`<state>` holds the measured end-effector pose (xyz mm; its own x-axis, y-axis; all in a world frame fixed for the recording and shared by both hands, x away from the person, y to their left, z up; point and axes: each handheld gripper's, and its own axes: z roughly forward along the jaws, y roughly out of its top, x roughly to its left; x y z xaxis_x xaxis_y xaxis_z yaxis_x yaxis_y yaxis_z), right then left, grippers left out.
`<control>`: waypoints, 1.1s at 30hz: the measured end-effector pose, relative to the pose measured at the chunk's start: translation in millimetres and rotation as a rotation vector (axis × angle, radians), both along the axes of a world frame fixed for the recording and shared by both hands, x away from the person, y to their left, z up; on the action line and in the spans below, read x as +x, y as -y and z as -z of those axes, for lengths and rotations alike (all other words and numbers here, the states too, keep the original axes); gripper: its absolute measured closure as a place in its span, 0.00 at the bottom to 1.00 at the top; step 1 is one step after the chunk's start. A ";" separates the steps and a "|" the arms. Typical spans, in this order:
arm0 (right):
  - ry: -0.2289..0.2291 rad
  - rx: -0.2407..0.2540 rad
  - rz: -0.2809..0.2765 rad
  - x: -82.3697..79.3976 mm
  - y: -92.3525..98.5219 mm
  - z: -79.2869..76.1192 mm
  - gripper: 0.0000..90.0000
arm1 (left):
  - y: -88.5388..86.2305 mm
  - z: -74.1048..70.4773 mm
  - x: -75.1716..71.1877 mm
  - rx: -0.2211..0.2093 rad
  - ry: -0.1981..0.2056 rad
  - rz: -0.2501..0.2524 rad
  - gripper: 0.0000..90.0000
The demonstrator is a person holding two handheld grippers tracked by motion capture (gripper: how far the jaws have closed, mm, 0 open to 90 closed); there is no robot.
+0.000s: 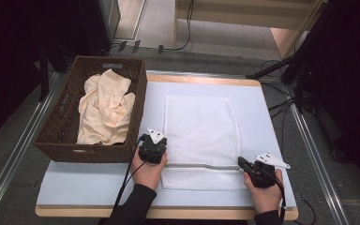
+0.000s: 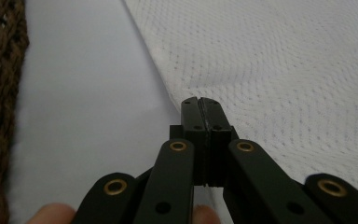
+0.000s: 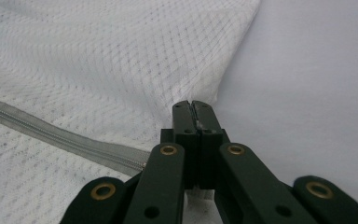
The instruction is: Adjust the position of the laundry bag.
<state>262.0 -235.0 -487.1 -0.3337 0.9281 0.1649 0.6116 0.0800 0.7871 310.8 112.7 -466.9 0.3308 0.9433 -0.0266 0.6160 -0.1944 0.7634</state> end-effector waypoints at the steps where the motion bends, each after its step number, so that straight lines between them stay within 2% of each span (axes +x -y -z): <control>1: 0.000 0.000 -0.013 -2.1 -3.3 0.0 1.00 | -1.5 0.7 -1.3 0.006 0.000 -0.008 1.00; 3: -0.003 0.004 -0.027 -4.0 -7.7 0.0 1.00 | -4.5 2.2 -5.6 0.032 0.005 -0.032 1.00; 4: -0.003 0.004 -0.027 -4.0 -7.7 0.0 1.00 | -4.5 2.2 -5.6 0.032 0.005 -0.032 1.00; 7: 0.003 -0.002 -0.051 -6.6 -15.8 -0.4 1.00 | -4.4 3.5 -11.1 0.106 0.029 -0.046 1.00; 11: 0.003 0.005 -0.062 -8.6 -19.9 -0.7 1.00 | -5.1 5.4 -13.6 0.129 0.046 -0.072 1.00; 13: -0.005 0.015 -0.072 -11.0 -22.1 -0.1 1.00 | -5.4 4.8 -14.2 0.117 0.054 -0.073 0.95; 14: -0.005 0.015 -0.072 -11.0 -22.1 -0.1 1.00 | -5.7 2.9 -15.0 0.095 0.053 -0.066 0.95; 15: -0.001 0.029 -0.085 -11.6 -21.1 -0.2 0.97 | -5.6 0.9 -15.7 0.065 0.059 -0.059 0.89; 16: 0.002 0.051 -0.104 -13.8 -17.7 -1.0 0.81 | -4.3 -4.3 -17.0 -0.004 0.056 -0.036 0.74; 17: 0.002 0.051 -0.104 -13.8 -17.7 -1.0 0.81 | -4.3 -4.3 -17.0 -0.004 0.056 -0.036 0.68; 18: 0.009 0.059 -0.107 -16.8 -13.4 -3.1 0.64 | -3.7 -7.7 -18.0 -0.038 0.048 -0.021 0.64; 19: 0.007 0.073 -0.108 -18.4 -11.4 -4.5 0.57 | 0.1 -14.9 -20.4 -0.080 0.066 0.017 0.61; 20: 0.007 0.073 -0.108 -18.4 -11.4 -4.5 0.57 | 0.1 -14.9 -20.4 -0.080 0.066 0.017 0.58; 21: 0.009 0.091 -0.116 -21.2 -6.5 -6.9 0.49 | 4.4 -21.0 -22.9 -0.093 0.073 0.052 0.57; 22: 0.009 0.091 -0.116 -21.2 -6.5 -6.9 0.49 | 4.4 -21.0 -22.9 -0.093 0.073 0.052 0.56; 23: 0.012 0.094 -0.120 -22.4 -4.7 -8.0 0.46 | 6.2 -23.2 -23.7 -0.110 0.080 0.070 0.56; 24: 0.013 0.097 -0.121 -25.2 -2.2 -9.5 0.42 | 10.5 -26.0 -25.3 -0.132 0.090 0.112 0.53; 25: 0.008 0.096 -0.122 -26.6 -1.1 -10.3 0.41 | 13.1 -26.7 -26.2 -0.130 0.094 0.128 0.53; 26: 0.008 0.096 -0.122 -26.6 -1.1 -10.3 0.41 | 13.1 -26.7 -26.2 -0.130 0.094 0.128 0.53; 28: 0.003 0.100 -0.125 -29.2 0.8 -11.7 0.40 | 18.2 -26.6 -28.0 -0.152 0.091 0.162 0.52; 31: 0.002 0.108 -0.121 -34.7 4.1 -14.2 0.34 | 27.6 -25.7 -31.6 -0.160 0.085 0.217 0.51; 33: 0.003 0.113 -0.124 -35.5 4.9 -14.3 0.31 | 34.8 -25.4 -34.5 -0.196 0.075 0.260 0.51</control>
<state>226.5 -239.9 -472.8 -0.4448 0.8557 0.2645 0.6003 0.0657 0.7971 276.3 77.9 -441.5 0.5672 0.8068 -0.1655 0.5060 -0.1829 0.8429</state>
